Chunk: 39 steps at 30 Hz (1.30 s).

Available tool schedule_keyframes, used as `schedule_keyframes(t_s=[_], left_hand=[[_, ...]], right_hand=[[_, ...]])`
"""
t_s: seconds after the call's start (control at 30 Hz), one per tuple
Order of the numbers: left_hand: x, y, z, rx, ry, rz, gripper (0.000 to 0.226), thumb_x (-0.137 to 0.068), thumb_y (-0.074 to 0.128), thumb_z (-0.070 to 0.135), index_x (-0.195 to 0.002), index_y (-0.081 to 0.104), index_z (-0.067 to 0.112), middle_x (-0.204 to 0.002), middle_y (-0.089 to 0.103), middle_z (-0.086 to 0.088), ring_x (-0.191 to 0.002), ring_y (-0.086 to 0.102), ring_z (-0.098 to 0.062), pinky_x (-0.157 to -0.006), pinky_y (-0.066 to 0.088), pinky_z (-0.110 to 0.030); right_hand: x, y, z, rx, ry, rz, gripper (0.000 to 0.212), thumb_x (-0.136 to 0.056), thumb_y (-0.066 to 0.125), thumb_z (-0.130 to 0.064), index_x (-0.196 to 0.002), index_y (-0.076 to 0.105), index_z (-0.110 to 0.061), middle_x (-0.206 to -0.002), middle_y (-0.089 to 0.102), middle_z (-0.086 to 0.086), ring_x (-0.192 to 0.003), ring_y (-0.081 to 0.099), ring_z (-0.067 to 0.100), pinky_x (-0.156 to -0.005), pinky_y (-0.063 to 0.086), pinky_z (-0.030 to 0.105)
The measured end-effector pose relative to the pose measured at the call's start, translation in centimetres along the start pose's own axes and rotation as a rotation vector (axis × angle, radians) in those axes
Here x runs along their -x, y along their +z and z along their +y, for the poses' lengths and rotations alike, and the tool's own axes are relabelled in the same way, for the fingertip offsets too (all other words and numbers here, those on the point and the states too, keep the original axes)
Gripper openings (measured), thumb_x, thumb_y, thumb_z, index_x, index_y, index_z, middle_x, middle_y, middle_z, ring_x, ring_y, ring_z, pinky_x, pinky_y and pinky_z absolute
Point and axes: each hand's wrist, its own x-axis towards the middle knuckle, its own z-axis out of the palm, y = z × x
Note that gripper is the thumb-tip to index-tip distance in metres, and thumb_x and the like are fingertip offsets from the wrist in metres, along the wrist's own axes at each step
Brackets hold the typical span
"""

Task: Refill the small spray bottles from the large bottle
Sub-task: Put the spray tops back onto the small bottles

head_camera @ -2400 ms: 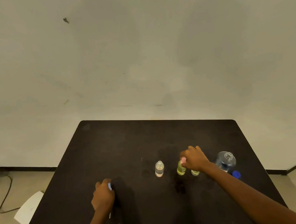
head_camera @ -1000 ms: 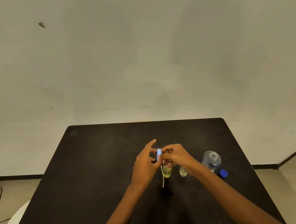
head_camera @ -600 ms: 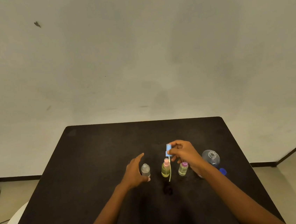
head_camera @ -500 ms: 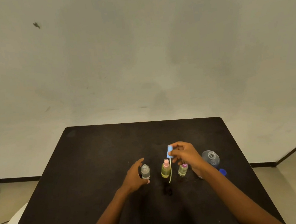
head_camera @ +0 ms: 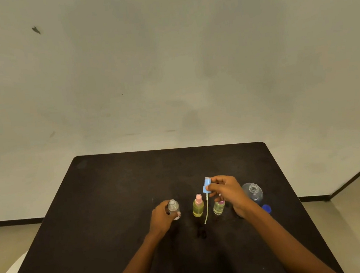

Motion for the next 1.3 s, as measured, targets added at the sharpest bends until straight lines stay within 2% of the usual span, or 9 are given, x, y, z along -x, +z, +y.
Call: schedule_keyframes(t_s=[0.17,0.27,0.5,0.6,0.8,0.93,1.03,1.17,1.3], left_hand=[[1.2,-0.8,2.8,0.147,0.106,0.092,0.038,-0.077,0.072,0.016,-0.112,0.058,0.020,-0.102,0.062,0.005,-0.098,0.060,-0.011,-0.086,0.049,-0.023],[2.1,-1.6,5.8,0.211,0.179,0.163,0.034,-0.077,0.073,0.024,-0.104,0.054,0.033,-0.106,0.061,0.004,-0.098,0.058,-0.010,-0.084,0.048,-0.024],[5.1,-3.6,13.4,0.238,0.377,0.232,0.038,-0.076,0.073,0.020,-0.102,0.053,0.040,-0.097,0.053,0.016,-0.089,0.054,-0.002,-0.070,0.043,-0.007],[5.9,-3.8,15.0,0.236,0.422,0.229,0.038,-0.076,0.073,0.022,-0.107,0.054,0.036,-0.101,0.053,0.013,-0.092,0.053,-0.001,-0.070,0.042,0.001],[6.6,-3.8,16.4,0.226,0.453,0.238,0.039,-0.076,0.073,0.023,-0.107,0.054,0.035,-0.106,0.054,0.010,-0.090,0.054,0.000,-0.069,0.042,0.000],[7.0,-3.9,16.8,0.232,0.463,0.232,0.039,-0.076,0.073,0.022,-0.110,0.057,0.030,-0.104,0.055,0.010,-0.090,0.053,0.000,-0.070,0.041,0.001],[7.4,-3.9,17.1,0.252,0.484,0.211,0.037,-0.076,0.073,0.021,-0.103,0.055,0.038,-0.098,0.055,0.014,-0.088,0.054,0.005,-0.071,0.040,0.002],[7.8,-3.9,17.5,0.276,0.493,0.188,0.037,-0.077,0.072,0.020,-0.100,0.053,0.041,-0.094,0.053,0.020,-0.087,0.051,0.017,-0.071,0.040,0.001],[7.8,-3.8,17.7,0.278,0.496,0.191,0.034,-0.076,0.073,0.021,-0.102,0.056,0.034,-0.095,0.055,0.019,-0.086,0.055,0.008,-0.071,0.041,0.000]], right_hand=[[0.5,-1.0,-1.3,-0.097,-0.073,0.094,0.010,-0.082,0.063,-0.003,-0.086,0.063,-0.013,-0.090,0.066,0.011,-0.072,0.061,0.016,-0.060,0.051,0.023],[1.3,-1.5,-3.1,-0.251,-0.145,0.182,0.011,-0.082,0.063,-0.004,-0.090,0.063,-0.011,-0.092,0.067,0.011,-0.075,0.063,0.018,-0.064,0.053,0.027],[4.7,-2.3,-10.4,-0.505,-0.468,0.208,0.013,-0.083,0.060,-0.004,-0.088,0.066,-0.014,-0.080,0.071,-0.008,-0.079,0.065,0.011,-0.067,0.053,0.021],[5.7,-2.6,-12.5,-0.491,-0.553,0.242,0.015,-0.082,0.062,-0.005,-0.095,0.065,-0.014,-0.085,0.072,-0.011,-0.084,0.065,0.011,-0.068,0.051,0.021],[6.2,-2.5,-13.6,-0.404,-0.615,0.234,0.019,-0.082,0.064,-0.007,-0.098,0.064,-0.015,-0.090,0.070,-0.011,-0.087,0.066,0.010,-0.068,0.049,0.019],[6.1,-2.0,-13.0,-0.330,-0.615,0.160,0.022,-0.080,0.064,-0.004,-0.094,0.064,-0.021,-0.085,0.070,-0.012,-0.085,0.065,0.010,-0.069,0.049,0.018],[6.2,-1.6,-12.4,-0.217,-0.636,0.089,0.028,-0.080,0.064,-0.002,-0.095,0.063,-0.026,-0.089,0.069,-0.014,-0.088,0.063,0.008,-0.075,0.050,0.018],[6.2,-1.1,-11.7,-0.062,-0.659,0.042,0.039,-0.080,0.065,-0.003,-0.104,0.058,-0.033,-0.100,0.064,0.000,-0.093,0.062,0.015,-0.077,0.051,0.017],[6.2,-0.8,-11.5,-0.009,-0.664,0.005,0.041,-0.080,0.065,-0.003,-0.108,0.054,-0.032,-0.099,0.063,-0.002,-0.090,0.061,0.011,-0.073,0.051,0.015]])
